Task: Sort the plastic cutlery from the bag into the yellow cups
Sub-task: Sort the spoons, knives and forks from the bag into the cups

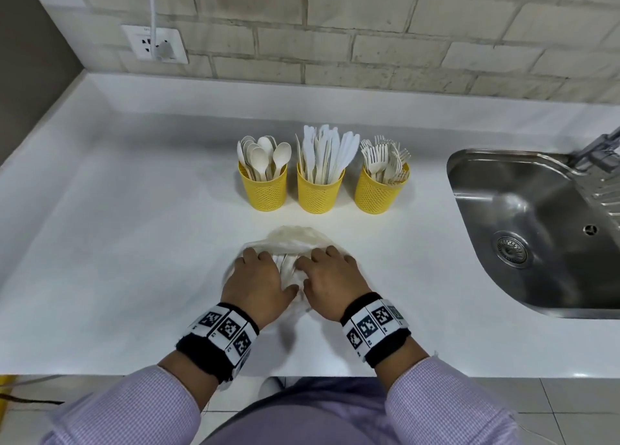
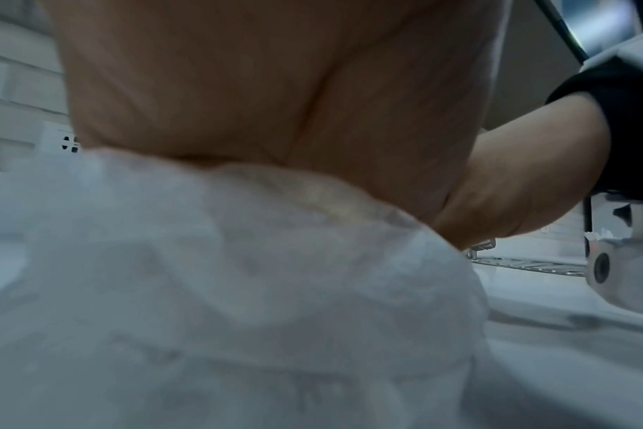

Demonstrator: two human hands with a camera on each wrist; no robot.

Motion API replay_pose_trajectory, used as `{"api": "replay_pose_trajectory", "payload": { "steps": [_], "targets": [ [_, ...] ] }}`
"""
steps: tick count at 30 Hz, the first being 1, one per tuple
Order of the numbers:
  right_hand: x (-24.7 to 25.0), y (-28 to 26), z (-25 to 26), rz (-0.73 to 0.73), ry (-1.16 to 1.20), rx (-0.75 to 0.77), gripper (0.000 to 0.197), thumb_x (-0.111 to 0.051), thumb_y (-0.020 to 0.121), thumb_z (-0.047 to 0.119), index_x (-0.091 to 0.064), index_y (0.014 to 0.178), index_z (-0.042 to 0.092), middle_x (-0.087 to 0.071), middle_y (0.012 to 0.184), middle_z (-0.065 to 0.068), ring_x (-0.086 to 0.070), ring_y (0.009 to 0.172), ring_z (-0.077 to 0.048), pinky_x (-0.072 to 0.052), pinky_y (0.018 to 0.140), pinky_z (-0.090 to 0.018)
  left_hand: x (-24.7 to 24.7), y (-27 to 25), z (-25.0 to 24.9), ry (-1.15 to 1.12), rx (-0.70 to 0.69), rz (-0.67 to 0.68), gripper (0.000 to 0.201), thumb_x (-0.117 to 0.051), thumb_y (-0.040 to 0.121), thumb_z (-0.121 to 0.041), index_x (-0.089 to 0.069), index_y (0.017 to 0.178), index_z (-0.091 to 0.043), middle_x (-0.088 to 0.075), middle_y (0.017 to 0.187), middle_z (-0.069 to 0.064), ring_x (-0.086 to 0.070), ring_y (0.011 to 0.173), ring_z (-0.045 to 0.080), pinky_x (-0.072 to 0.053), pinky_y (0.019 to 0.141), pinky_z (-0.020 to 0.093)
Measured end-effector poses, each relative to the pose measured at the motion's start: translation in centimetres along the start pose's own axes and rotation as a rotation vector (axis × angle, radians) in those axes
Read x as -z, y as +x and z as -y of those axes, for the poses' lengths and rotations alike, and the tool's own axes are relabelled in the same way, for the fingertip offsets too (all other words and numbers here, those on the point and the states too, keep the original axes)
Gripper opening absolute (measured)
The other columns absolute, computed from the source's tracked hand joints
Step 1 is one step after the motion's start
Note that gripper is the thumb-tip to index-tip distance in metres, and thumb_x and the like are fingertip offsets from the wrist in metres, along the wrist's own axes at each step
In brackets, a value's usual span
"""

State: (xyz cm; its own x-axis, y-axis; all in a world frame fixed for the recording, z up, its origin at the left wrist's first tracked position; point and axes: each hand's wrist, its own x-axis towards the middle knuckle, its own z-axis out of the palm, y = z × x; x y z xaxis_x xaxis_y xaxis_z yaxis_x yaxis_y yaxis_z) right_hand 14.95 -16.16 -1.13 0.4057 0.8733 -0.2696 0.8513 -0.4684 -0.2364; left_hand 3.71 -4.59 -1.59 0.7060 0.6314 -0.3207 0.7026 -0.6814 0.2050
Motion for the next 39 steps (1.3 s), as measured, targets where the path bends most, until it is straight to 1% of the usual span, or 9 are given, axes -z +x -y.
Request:
{"api": "replay_pose_trajectory", "payload": {
  "steps": [6, 13, 15, 20, 27, 29, 34, 37, 39],
  "targets": [
    [-0.5, 0.1, -0.4, 0.061, -0.048, 0.02, 0.051, -0.056, 0.093, 0.026, -0.044, 0.141, 0.037, -0.056, 0.12, -0.007, -0.04, 0.12, -0.035, -0.038, 0.103, -0.057, 0.0, 0.6, -0.3, 0.09, 0.004, -0.06, 0.07, -0.062, 0.086, -0.063, -0.052, 0.125, -0.006, -0.046, 0.132, 0.019, -0.043, 0.128, 0.033, -0.04, 0.107, 0.036],
    [-0.3, 0.3, -0.6, 0.13, -0.066, 0.015, 0.064, -0.053, 0.095, 0.025, -0.03, 0.151, 0.046, -0.052, 0.13, -0.007, -0.045, 0.124, -0.036, -0.028, 0.108, -0.066, 0.9, 1.6, -0.4, -0.022, 0.02, -0.013, 0.052, -0.068, 0.091, -0.037, -0.054, 0.129, -0.005, -0.055, 0.13, 0.018, -0.057, 0.12, 0.032, -0.044, 0.102, 0.035],
    [-0.1, 0.3, -0.6, 0.145, -0.06, 0.023, 0.065, -0.053, 0.095, 0.023, -0.029, 0.153, 0.042, -0.052, 0.13, -0.007, -0.048, 0.122, -0.035, -0.027, 0.109, -0.066, 1.0, 1.9, -0.5, -0.019, 0.031, -0.002, 0.048, -0.068, 0.089, -0.031, -0.056, 0.128, -0.006, -0.057, 0.128, 0.018, -0.059, 0.117, 0.032, -0.046, 0.099, 0.035],
    [0.6, 0.4, -0.8, 0.16, -0.012, -0.003, 0.061, -0.047, 0.096, 0.015, -0.029, 0.154, 0.018, -0.055, 0.135, -0.011, -0.052, 0.121, -0.037, -0.028, 0.111, -0.063, 0.9, 2.4, -1.1, -0.074, 0.055, 0.036, 0.042, -0.071, 0.086, -0.022, -0.057, 0.122, -0.005, -0.064, 0.121, 0.014, -0.064, 0.112, 0.029, -0.051, 0.089, 0.033],
    [1.3, 0.4, -0.3, 0.131, 0.118, -0.031, 0.06, -0.042, 0.093, 0.007, -0.032, 0.152, 0.011, -0.064, 0.126, -0.011, -0.059, 0.118, -0.034, -0.028, 0.115, -0.06, 0.5, 2.8, -1.5, -0.072, 0.034, 0.074, 0.015, -0.06, 0.093, -0.015, -0.065, 0.106, -0.008, -0.071, 0.109, 0.009, -0.068, 0.099, 0.025, -0.048, 0.072, 0.029],
    [1.3, 0.6, -0.2, 0.105, 0.136, -0.063, 0.06, -0.041, 0.094, 0.006, -0.029, 0.152, 0.008, -0.067, 0.122, -0.011, -0.061, 0.117, -0.033, -0.03, 0.114, -0.055, 0.2, 2.7, -1.2, -0.122, 0.041, 0.054, 0.018, -0.057, 0.094, -0.019, -0.063, 0.107, -0.009, -0.069, 0.111, 0.009, -0.067, 0.1, 0.027, -0.044, 0.072, 0.029],
    [1.5, 0.7, -0.2, 0.069, 0.258, -0.16, 0.059, -0.044, 0.097, 0.012, -0.027, 0.152, 0.001, -0.068, 0.117, -0.017, -0.063, 0.11, -0.037, -0.044, 0.099, -0.043, 0.1, 2.1, -0.5, -0.139, -0.006, 0.011, 0.027, -0.058, 0.086, -0.018, -0.061, 0.112, -0.014, -0.065, 0.118, 0.01, -0.062, 0.111, 0.032, -0.048, 0.089, 0.035],
    [1.9, 0.7, -0.2, -0.031, 0.392, -0.25, 0.048, -0.046, 0.097, 0.017, -0.04, 0.143, 0.005, -0.067, 0.12, -0.019, -0.063, 0.109, -0.039, -0.049, 0.084, -0.039, 0.5, 2.0, -0.1, -0.159, -0.063, 0.013, 0.013, -0.056, 0.086, -0.018, -0.062, 0.098, -0.019, -0.07, 0.11, 0.008, -0.065, 0.107, 0.032, -0.047, 0.084, 0.033],
    [2.6, 0.8, -0.2, -0.078, 0.495, -0.314, 0.045, -0.045, 0.097, 0.019, -0.045, 0.14, 0.007, -0.067, 0.123, -0.017, -0.062, 0.112, -0.039, -0.051, 0.088, -0.04, 0.6, 1.8, 0.2, -0.161, -0.086, 0.022, 0.003, -0.057, 0.09, -0.024, -0.059, 0.091, -0.023, -0.071, 0.104, 0.005, -0.066, 0.102, 0.031, -0.047, 0.079, 0.032]
  ]
}}
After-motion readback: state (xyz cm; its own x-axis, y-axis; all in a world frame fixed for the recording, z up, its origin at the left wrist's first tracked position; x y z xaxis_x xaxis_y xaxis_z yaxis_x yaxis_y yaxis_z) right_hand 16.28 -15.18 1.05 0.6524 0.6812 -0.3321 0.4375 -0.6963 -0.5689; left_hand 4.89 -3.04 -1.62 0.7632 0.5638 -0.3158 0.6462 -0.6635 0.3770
